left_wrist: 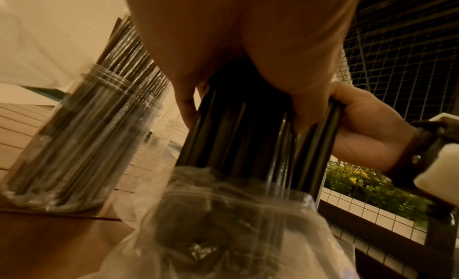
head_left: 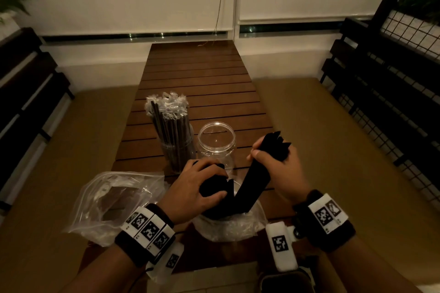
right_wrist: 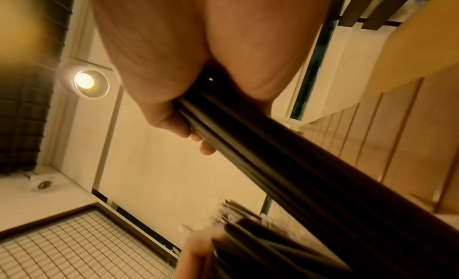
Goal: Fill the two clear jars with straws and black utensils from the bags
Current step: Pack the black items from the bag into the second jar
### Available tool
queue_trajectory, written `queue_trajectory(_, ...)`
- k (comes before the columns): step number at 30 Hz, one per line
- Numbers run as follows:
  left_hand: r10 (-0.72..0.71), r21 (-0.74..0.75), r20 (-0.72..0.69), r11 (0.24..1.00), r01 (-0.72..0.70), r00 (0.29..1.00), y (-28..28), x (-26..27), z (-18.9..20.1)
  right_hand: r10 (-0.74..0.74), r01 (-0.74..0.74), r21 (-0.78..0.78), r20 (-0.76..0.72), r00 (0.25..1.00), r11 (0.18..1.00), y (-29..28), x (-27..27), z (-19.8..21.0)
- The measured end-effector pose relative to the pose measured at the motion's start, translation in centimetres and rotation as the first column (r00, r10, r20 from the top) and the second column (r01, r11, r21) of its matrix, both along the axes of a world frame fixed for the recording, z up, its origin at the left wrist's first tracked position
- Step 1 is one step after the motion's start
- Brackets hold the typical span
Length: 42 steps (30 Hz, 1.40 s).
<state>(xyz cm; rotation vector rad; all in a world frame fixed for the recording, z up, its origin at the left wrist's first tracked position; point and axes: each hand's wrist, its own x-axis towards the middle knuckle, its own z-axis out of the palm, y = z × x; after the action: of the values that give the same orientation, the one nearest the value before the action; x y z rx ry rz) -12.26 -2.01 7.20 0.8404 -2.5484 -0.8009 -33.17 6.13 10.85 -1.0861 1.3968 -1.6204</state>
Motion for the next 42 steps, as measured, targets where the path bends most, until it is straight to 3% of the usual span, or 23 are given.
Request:
queue_trajectory(6, -0.005, 0.020, 0.002, 1.000, 0.005, 1.000, 0.1, 0.3, -0.2, -0.016, 0.015, -0.059, -0.019, 1.000, 0.998, -1.2, -1.8, 4.5)
queue_trajectory(14, -0.001, 0.043, 0.022, 0.999, 0.000, 1.000, 0.5, 0.6, 0.2, -0.037, 0.060, -0.186, 0.125, 0.991, 0.981, -7.0, -2.4, 9.3)
queue_trajectory(17, -0.006, 0.038, 0.047, 0.999, 0.004, 0.999, 0.5, 0.5, 0.2, -0.027, 0.043, -0.146, 0.112, 0.993, 0.988, -9.8, -1.5, 8.6)
queue_trajectory(24, -0.009, 0.032, 0.056, 0.999, 0.008, 0.998, 0.6, 0.4, 0.4, -0.039, 0.034, -0.049, -0.100, 0.994, 0.998, -13.7, -1.0, 4.0)
queue_trajectory(34, 0.002, 0.007, 0.070, 1.000, -0.002, 0.998, 0.6, 0.2, 0.0, 0.135, -0.080, 0.173, -0.332, 0.933, 0.982, -14.7, -0.3, -1.3)
queue_trajectory(39, 0.006, 0.006, 0.091, 1.000, -0.006, 0.996, 0.6, 0.2, -0.2, 0.180, -0.118, 0.203, -0.323, 0.929, 0.972, -14.0, -0.6, -0.6)
queue_trajectory(42, 0.008, 0.015, 0.079, 1.000, -0.009, 0.997, 0.5, 0.2, -0.2, 0.111, -0.073, 0.128, -0.331, 0.937, 0.989, -12.3, -2.1, 1.8)
